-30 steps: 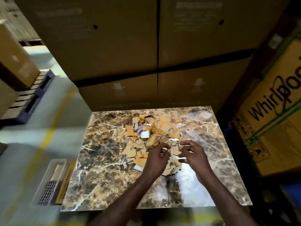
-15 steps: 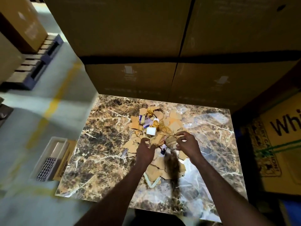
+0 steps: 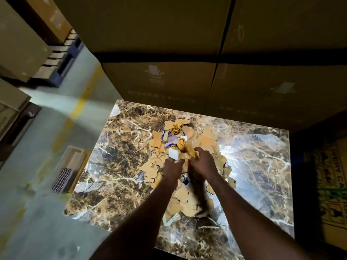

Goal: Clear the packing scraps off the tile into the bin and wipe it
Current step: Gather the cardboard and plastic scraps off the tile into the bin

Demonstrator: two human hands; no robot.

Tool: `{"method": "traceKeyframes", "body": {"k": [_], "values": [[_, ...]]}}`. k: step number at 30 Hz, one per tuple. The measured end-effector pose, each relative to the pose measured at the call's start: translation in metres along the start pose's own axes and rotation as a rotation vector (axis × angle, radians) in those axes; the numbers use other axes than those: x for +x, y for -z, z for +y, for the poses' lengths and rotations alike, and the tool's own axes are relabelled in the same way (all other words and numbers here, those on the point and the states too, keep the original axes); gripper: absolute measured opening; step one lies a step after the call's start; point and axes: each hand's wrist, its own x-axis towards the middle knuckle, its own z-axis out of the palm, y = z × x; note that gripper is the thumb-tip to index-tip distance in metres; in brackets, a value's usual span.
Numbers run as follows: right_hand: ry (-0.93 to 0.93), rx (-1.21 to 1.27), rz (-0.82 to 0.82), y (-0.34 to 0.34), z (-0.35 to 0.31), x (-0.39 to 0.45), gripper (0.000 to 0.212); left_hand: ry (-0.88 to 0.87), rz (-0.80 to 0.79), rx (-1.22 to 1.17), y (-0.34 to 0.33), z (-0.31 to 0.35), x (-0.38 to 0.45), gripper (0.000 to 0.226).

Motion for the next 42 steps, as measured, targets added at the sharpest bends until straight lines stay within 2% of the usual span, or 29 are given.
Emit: {"method": "traceKeyframes", "body": {"k": [3, 7, 10, 17, 18, 21, 22, 25, 27, 30, 31, 33, 35, 39, 42], "values": [[0.027, 0.042, -0.038, -0.006, -0.005, -0.008, 0.036, 0.086, -0.064, -0.199, -0.003, 0.002, -0.009, 0.024], [0.068, 0.035, -0.048, -0.008, -0.006, -0.02, 0.017, 0.076, -0.111, -0.266, -0.001, 0.004, -0.02, 0.023], [0.128, 0.016, -0.051, -0.01, -0.015, -0.036, 0.024, 0.059, -0.153, -0.295, 0.0, 0.001, -0.026, 0.027], [0.201, -0.099, -0.133, -0.016, -0.031, -0.074, 0.027, -0.032, -0.118, -0.289, 0.017, -0.012, -0.032, 0.065], [0.22, -0.109, -0.161, -0.014, -0.033, -0.077, 0.027, -0.031, -0.097, -0.275, 0.023, -0.014, -0.034, 0.058], [0.187, -0.026, -0.192, -0.007, -0.042, -0.081, 0.024, 0.005, -0.004, -0.206, 0.047, -0.02, -0.033, 0.012], [0.156, 0.032, -0.148, -0.006, -0.044, -0.077, 0.021, 0.011, 0.001, -0.197, 0.055, -0.021, -0.03, 0.012], [0.155, 0.076, 0.085, -0.01, -0.053, -0.057, 0.017, -0.026, 0.024, -0.109, 0.079, -0.021, -0.02, 0.049], [0.181, -0.011, 0.17, -0.022, -0.06, -0.038, 0.03, -0.055, 0.041, -0.092, 0.094, -0.018, -0.018, 0.048], [0.161, -0.169, 0.113, -0.045, -0.074, -0.015, 0.05, -0.087, 0.072, -0.063, 0.113, -0.013, -0.014, 0.05], [0.141, -0.216, 0.068, -0.053, -0.079, -0.01, 0.057, -0.097, 0.069, -0.056, 0.118, -0.012, -0.011, 0.04], [0.102, -0.273, 0.004, -0.068, -0.085, -0.005, 0.064, -0.075, 0.1, -0.051, 0.124, -0.012, -0.002, 0.037], [0.078, -0.264, -0.019, -0.083, -0.089, -0.004, 0.061, -0.052, 0.09, -0.055, 0.13, -0.007, 0.003, 0.036], [0.038, -0.159, -0.015, -0.097, -0.097, -0.011, 0.04, 0.002, -0.019, -0.199, 0.135, 0.004, 0.004, 0.017], [0.012, 0.008, 0.033, -0.098, -0.102, -0.028, 0.039, 0.005, -0.077, -0.221, 0.13, 0.002, 0.007, 0.032]]}}
